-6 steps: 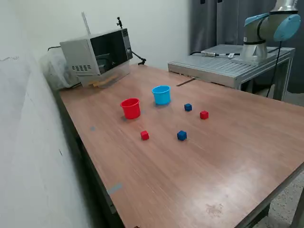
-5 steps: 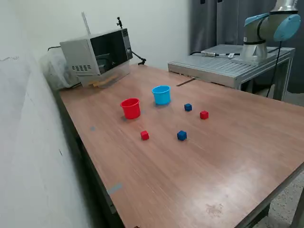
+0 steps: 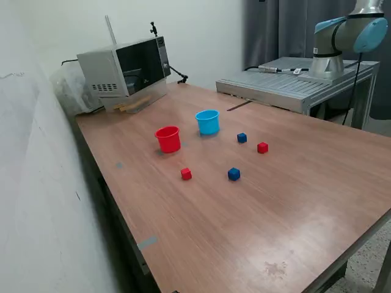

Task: Place red objects in the red bin, and blue objects in the blue bin.

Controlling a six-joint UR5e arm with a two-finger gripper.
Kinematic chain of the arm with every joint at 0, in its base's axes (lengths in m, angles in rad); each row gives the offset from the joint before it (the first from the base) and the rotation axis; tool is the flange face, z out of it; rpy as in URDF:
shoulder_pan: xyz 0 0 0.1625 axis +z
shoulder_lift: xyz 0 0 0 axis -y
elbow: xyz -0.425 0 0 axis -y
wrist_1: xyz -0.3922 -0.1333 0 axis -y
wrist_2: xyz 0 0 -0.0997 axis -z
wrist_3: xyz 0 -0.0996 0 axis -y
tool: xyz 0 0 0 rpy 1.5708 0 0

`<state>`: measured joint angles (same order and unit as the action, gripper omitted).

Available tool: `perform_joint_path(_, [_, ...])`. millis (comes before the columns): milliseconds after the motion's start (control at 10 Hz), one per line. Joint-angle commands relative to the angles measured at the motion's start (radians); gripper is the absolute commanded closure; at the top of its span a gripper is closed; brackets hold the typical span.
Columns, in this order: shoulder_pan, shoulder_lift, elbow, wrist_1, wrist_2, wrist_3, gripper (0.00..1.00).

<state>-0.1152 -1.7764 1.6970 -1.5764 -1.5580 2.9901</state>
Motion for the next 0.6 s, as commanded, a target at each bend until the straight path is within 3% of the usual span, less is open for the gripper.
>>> perform_joint_path(0, [0.008, -0.008, 0.047, -0.042, 0.045, 0.003, 0.0])
perform_joint_path(100, [0.008, -0.026, 0.102, -0.118, 0.114, 0.003, 0.0])
perform_joint_path(200, [0.006, -0.029, 0.152, -0.178, 0.134, 0.007, 0.0])
perform_joint_path(300, [0.005, -0.023, 0.188, -0.279, 0.13, 0.073, 0.0])
perform_joint_path(500, [0.002, 0.049, 0.269, -0.426, 0.128, 0.089, 0.0])
